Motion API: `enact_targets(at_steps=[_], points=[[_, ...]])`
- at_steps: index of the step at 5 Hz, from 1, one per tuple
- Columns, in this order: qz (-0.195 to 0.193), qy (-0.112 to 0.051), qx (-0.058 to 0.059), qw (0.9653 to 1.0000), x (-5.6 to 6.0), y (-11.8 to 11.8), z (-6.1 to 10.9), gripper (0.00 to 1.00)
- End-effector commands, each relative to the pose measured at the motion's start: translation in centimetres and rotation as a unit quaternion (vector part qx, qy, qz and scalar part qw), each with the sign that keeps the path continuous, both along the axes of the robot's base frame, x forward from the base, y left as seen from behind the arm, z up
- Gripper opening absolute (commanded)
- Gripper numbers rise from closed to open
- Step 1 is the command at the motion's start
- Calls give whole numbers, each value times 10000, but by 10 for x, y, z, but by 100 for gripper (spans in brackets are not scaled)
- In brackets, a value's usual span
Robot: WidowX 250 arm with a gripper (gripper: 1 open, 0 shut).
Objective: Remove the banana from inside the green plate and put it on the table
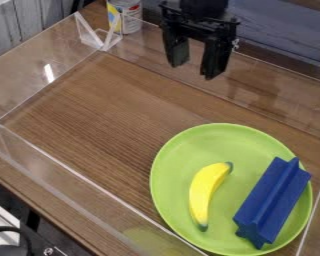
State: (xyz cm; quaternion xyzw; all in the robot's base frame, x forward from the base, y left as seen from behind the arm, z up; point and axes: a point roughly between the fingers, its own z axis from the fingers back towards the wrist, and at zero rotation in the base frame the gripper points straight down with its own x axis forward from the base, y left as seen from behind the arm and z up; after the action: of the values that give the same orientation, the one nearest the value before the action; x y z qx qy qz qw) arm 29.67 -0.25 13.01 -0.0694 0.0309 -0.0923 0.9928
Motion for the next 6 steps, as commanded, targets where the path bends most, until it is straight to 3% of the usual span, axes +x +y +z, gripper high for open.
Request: enact_targets(at_steps=[1,6], points=[[13,-232,-3,9997,2,2,15,100],[-26,-270,-37,9996,1,3,21,100]])
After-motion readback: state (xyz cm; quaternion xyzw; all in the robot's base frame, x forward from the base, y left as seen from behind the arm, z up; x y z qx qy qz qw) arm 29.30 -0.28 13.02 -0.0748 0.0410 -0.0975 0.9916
